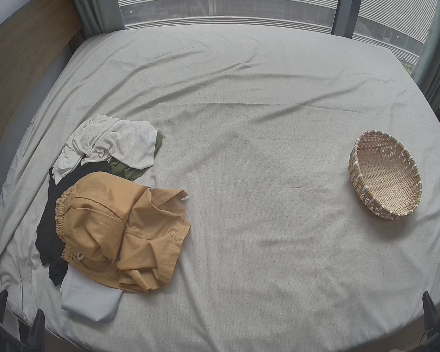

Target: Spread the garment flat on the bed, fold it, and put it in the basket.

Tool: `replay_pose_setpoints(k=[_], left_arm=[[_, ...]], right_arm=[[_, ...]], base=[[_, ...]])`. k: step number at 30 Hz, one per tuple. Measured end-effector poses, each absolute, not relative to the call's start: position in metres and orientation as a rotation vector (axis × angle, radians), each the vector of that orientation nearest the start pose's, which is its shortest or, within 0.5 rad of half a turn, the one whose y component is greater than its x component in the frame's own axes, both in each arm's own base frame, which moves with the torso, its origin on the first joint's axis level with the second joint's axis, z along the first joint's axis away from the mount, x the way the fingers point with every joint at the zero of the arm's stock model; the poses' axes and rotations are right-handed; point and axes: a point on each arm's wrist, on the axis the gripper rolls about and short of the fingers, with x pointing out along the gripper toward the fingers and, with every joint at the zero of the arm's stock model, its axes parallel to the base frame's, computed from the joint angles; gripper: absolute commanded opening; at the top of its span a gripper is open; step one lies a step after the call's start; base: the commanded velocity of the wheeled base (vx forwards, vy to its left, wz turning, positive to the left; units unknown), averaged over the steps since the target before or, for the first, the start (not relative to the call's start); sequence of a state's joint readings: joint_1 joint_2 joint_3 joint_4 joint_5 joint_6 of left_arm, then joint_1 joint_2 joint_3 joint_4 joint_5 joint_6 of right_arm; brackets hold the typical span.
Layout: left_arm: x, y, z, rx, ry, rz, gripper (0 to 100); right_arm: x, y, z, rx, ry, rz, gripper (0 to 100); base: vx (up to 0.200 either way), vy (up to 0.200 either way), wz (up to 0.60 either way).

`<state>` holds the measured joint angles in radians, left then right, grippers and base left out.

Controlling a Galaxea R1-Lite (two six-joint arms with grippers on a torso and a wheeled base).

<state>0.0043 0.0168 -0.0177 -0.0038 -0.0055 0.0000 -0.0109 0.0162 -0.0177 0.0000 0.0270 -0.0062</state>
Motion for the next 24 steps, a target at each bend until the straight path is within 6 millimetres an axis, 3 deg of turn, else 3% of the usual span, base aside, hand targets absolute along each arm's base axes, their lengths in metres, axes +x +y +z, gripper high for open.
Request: replay_pose_setpoints(k=[24], left_arm=[[-0.0228,-0.0004,0.0813,-0.015,-0.007,-0.007,100]], right_arm=[[-0.0229,0.0009,0.0807,-0.003,-0.002,0.018,100]], base=[[0.0,0.0,0.0]])
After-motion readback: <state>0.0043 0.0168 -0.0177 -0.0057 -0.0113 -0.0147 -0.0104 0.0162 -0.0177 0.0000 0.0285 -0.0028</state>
